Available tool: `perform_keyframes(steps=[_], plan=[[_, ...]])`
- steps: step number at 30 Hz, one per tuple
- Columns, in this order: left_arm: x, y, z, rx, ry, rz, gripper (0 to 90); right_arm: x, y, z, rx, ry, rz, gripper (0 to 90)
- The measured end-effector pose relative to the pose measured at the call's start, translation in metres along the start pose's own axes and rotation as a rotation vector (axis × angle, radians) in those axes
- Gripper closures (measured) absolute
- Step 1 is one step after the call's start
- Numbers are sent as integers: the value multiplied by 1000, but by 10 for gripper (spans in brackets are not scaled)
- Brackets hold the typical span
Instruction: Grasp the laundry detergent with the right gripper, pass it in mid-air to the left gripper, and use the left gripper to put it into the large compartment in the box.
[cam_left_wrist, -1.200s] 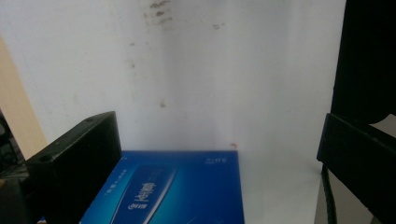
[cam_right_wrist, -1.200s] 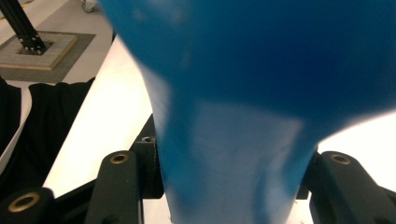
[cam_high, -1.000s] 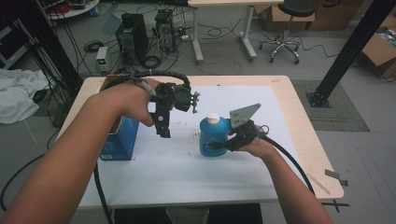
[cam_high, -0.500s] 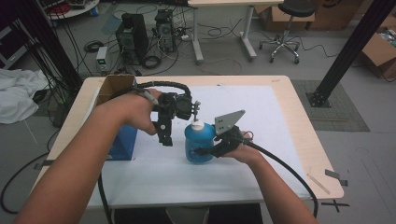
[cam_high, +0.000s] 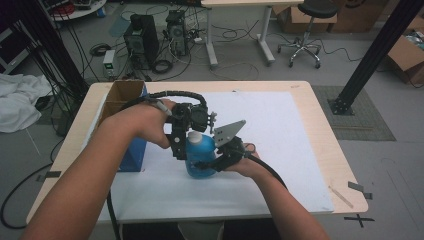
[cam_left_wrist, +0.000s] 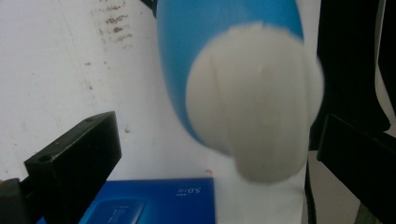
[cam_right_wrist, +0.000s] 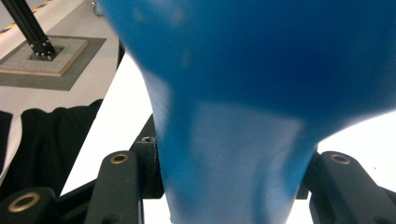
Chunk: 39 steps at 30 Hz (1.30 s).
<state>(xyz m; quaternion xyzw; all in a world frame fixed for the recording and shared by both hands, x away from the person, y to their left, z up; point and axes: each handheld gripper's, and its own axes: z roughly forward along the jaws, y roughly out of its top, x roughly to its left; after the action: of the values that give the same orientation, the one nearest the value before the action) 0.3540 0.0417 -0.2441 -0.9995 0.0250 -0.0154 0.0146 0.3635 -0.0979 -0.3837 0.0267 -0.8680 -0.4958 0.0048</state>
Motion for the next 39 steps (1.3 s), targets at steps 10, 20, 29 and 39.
perform_keyframes(steps=[10, 20, 29, 39], plan=[[-4, -1, 6, -1, -4, -5, 1, 1, 7, 18, -23, 12, 18, 468], [-6, 0, 13, 5, -23, -29, 3, 2, 12, 24, -34, 11, 16, 467], [-7, -3, 15, 11, -23, -63, 6, 1, 13, 27, -35, 15, 19, 466], [-8, -3, 18, 14, 2, -70, 40, 2, 16, 30, -40, 24, 15, 466]])
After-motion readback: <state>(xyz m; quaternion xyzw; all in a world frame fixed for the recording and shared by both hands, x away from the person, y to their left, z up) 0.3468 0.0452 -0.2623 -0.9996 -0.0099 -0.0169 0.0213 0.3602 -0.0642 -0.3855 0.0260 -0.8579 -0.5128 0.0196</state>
